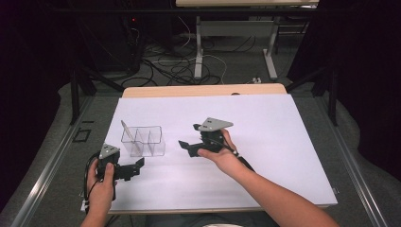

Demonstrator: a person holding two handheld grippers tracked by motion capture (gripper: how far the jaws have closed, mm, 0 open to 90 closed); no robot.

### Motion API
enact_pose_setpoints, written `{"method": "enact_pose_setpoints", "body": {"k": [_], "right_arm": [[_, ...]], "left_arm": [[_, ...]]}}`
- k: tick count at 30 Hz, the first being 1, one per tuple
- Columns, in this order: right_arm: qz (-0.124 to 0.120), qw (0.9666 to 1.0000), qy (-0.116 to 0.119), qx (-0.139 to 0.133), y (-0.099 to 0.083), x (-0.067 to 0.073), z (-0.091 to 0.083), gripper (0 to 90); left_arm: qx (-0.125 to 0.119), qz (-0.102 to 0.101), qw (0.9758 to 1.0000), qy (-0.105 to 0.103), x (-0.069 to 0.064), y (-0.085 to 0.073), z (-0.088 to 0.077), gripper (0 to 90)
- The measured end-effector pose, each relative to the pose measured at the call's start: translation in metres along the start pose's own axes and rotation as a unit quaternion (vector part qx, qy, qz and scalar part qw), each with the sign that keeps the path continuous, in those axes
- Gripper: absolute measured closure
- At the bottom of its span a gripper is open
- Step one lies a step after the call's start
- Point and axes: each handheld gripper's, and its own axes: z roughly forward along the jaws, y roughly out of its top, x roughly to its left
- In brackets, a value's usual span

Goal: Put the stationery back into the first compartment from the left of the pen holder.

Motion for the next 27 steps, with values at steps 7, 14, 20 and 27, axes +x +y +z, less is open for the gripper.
{"method": "enact_pose_setpoints", "body": {"k": [7,14,20,27], "right_arm": [[0.041,0.9986,-0.032,0.011,-0.03,-0.022,-0.047,15.0],[0.06,0.9952,-0.073,0.027,-0.058,-0.035,-0.091,5.1],[0.071,0.9905,-0.111,0.036,-0.077,-0.046,-0.121,0.1],[0.076,0.9841,-0.151,0.053,-0.096,-0.061,-0.145,0.0]], "left_arm": [[0.001,-0.001,1.0,0.001,0.0,0.0,0.001,0.4],[0.0,0.002,1.0,0.001,0.0,0.0,0.002,0.4],[0.001,0.002,1.0,0.002,0.001,0.002,0.004,0.4],[-0.001,0.001,1.0,0.002,0.002,0.003,0.006,0.4]]}}
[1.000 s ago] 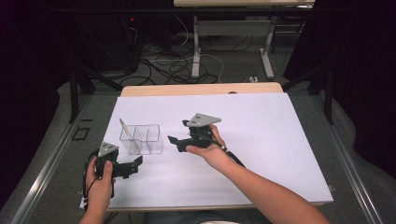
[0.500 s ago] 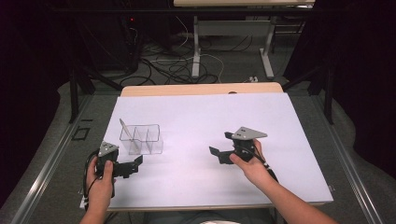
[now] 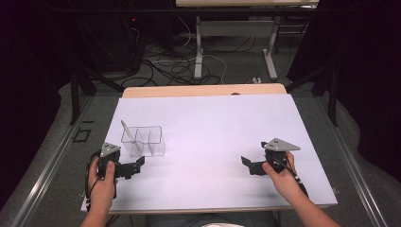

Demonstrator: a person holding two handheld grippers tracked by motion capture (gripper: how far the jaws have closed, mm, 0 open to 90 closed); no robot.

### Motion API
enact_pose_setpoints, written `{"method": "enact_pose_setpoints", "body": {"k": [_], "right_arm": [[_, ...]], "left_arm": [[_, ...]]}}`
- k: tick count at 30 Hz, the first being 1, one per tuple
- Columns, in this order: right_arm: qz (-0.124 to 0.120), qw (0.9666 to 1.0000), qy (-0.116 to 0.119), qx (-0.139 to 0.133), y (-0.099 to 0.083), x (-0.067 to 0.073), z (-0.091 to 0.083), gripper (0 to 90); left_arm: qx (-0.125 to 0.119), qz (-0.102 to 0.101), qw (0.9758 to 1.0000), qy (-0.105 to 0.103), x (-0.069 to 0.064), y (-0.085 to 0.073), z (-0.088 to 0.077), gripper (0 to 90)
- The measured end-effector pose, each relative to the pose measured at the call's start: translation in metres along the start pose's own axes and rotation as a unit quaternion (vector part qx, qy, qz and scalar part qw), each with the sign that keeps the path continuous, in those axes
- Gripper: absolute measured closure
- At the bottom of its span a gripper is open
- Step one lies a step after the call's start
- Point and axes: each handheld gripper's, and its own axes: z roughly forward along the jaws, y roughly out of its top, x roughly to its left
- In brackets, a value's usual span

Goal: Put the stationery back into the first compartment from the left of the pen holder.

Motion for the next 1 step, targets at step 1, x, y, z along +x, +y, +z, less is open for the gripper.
{"method": "enact_pose_setpoints", "body": {"k": [1], "right_arm": [[0.001,1.0,0.0,0.003,-0.0017,-0.0029,-0.0011,0.0]], "left_arm": [[0.001,0.001,1.0,-0.001,-0.0002,0.0005,0.0005,0.4]]}}
